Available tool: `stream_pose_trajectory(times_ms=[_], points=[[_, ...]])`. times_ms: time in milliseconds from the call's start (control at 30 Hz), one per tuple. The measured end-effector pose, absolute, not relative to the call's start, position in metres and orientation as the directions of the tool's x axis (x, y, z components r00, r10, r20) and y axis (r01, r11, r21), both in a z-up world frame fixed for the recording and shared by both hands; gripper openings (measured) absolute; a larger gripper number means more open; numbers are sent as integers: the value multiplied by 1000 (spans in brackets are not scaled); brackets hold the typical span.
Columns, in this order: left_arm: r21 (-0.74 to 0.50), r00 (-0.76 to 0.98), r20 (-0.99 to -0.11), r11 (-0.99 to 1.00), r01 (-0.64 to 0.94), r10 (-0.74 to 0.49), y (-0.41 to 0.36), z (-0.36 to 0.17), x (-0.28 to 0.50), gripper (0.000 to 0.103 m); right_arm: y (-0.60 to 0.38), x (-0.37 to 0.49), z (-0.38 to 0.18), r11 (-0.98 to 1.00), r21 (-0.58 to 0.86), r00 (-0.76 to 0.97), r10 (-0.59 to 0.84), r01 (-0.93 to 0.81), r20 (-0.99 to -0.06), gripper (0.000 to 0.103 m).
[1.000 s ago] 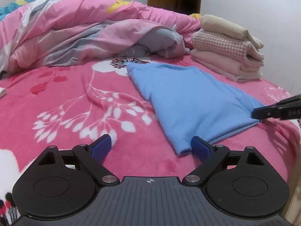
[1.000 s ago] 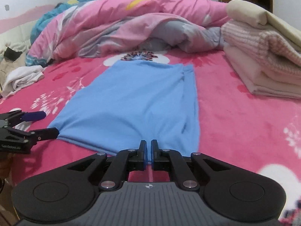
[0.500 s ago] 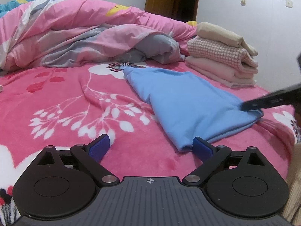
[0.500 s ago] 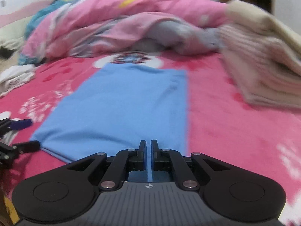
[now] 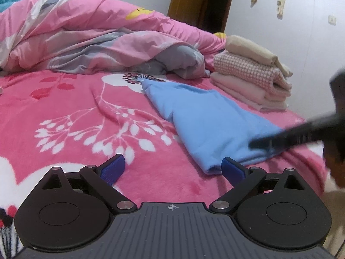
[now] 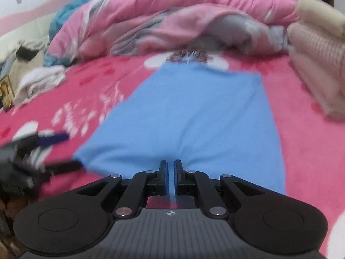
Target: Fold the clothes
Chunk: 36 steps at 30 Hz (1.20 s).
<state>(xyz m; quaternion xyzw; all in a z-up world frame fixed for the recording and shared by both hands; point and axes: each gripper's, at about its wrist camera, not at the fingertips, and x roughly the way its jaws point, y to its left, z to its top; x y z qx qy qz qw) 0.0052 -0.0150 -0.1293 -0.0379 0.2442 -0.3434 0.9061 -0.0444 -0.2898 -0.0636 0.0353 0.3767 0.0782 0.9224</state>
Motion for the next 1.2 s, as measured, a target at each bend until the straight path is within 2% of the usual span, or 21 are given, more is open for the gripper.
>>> stream_pose_trajectory(times_ms=[133, 367, 467, 600, 867, 1000, 1033, 1100, 1133, 1200], points=[[-289, 646, -385, 751, 594, -659, -3, -129, 6, 97, -290, -59, -43, 974, 131, 634, 219, -183, -742, 6], [-305, 704, -362, 792, 529, -610, 12, -124, 9, 97, -264, -26, -33, 957, 137, 732, 283, -255, -619, 6], [-327, 717, -361, 801, 501, -596, 21, -125, 14, 97, -249, -14, -57, 947, 124, 651, 295, -296, -699, 6], [-362, 711, -352, 789, 496, -608, 27, -128, 18, 98, -245, -30, -49, 923, 135, 604, 341, -361, -720, 7], [-364, 710, -347, 785, 501, -613, 28, -129, 16, 98, -231, -15, -44, 922, 160, 653, 364, -352, -664, 7], [-368, 708, -350, 785, 499, -614, 28, -128, 17, 98, -218, -29, -52, 891, 154, 600, 406, -426, -689, 8], [-369, 706, -353, 785, 498, -614, 28, -128, 17, 98, -216, -36, -50, 878, 153, 593, 425, -453, -684, 10], [-357, 703, -358, 786, 504, -614, 25, -128, 17, 99, -211, -43, -49, 870, 112, 610, 422, -479, -670, 23], [-351, 704, -360, 788, 506, -612, 25, -128, 16, 99, -208, -44, -49, 869, 83, 625, 413, -487, -662, 34], [-346, 705, -364, 791, 504, -609, 24, -128, 16, 99, -202, -48, -49, 866, 25, 654, 396, -500, -644, 37]])
